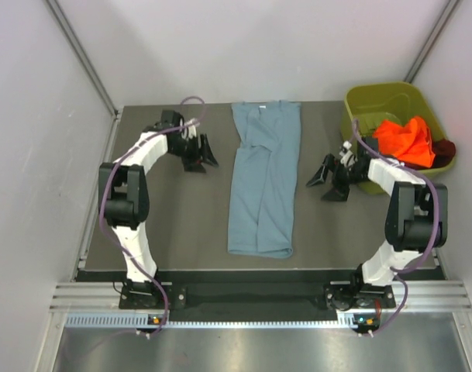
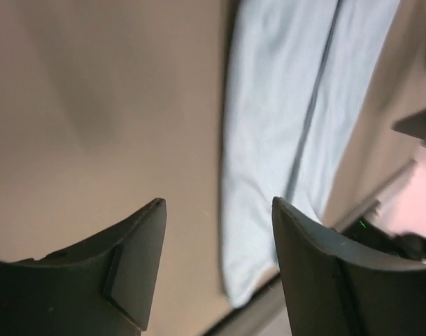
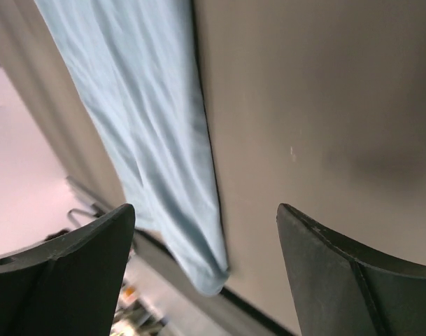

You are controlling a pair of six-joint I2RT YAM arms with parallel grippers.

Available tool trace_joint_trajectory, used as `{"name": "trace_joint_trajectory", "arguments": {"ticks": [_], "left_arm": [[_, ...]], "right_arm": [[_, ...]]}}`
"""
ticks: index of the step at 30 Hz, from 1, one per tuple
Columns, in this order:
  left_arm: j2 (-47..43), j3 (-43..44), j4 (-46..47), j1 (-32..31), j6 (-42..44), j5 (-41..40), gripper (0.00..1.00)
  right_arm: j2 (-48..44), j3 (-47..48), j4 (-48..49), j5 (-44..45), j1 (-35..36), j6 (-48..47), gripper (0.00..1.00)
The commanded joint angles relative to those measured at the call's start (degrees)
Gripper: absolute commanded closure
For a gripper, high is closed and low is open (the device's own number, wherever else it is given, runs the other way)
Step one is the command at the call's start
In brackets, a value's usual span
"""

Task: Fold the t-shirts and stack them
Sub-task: Fold the tshirt

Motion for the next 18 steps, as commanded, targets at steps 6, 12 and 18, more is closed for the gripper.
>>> {"name": "trace_joint_trajectory", "arguments": {"ticks": [6, 12, 18], "left_arm": [[-11.15, -19.42, -0.9, -1.56, -9.72, 9.55, 0.35], [-18.88, -31.46, 1.64, -2.97, -14.12, 10.52, 0.36], [-25.12, -38.15, 3.41, -5.43, -15.97, 9.64, 0.35]], "right_arm": [[-10.87, -12.0, -3.19, -4.7, 3.15, 3.03, 0.18], [-16.24, -19.83, -6.54, -2.68, 11.31, 1.79, 0.2], [-18.79, -28.09, -3.73, -0.92, 14.05, 6.36, 0.24]]}}
